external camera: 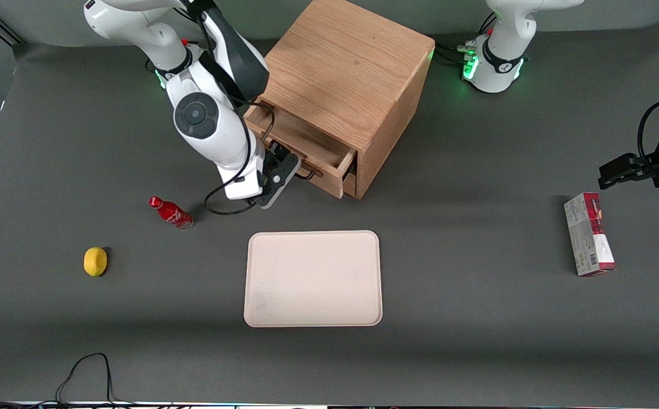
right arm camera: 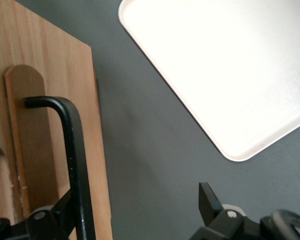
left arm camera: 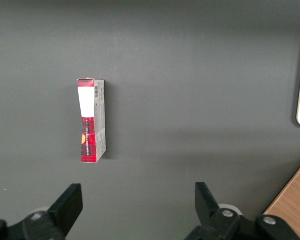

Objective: Open upper drawer
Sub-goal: 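Pull the upper drawer out by its handle with the right gripper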

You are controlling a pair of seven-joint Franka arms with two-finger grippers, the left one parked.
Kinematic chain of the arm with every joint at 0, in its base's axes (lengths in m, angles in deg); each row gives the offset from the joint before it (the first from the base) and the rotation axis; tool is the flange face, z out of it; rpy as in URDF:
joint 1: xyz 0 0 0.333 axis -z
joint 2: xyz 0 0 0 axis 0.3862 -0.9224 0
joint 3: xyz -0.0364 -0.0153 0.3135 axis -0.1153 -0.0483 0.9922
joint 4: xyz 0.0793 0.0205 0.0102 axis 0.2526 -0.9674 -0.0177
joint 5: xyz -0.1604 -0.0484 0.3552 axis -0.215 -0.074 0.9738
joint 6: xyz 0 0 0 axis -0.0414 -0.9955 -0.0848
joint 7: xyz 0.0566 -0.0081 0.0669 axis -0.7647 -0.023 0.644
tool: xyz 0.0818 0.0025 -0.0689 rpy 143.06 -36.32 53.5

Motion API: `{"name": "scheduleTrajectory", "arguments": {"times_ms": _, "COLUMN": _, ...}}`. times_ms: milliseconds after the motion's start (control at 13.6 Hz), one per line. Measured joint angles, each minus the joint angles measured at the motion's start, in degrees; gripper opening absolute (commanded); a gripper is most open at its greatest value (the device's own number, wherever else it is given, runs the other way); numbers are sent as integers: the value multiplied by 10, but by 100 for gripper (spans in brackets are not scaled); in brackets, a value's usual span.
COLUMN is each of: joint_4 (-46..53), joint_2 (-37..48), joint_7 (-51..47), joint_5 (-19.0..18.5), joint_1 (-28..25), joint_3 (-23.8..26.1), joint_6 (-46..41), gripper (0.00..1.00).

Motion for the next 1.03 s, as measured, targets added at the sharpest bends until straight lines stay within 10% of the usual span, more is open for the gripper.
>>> {"name": "scheduleTrajectory", "arguments": {"times_ms": 1031, "joint_4": 78, "joint_2": -63, "joint_7": 50, "joint_5": -8, "joint_1": 64, "joint_3": -2, "joint_6": -14, "gripper": 100}}
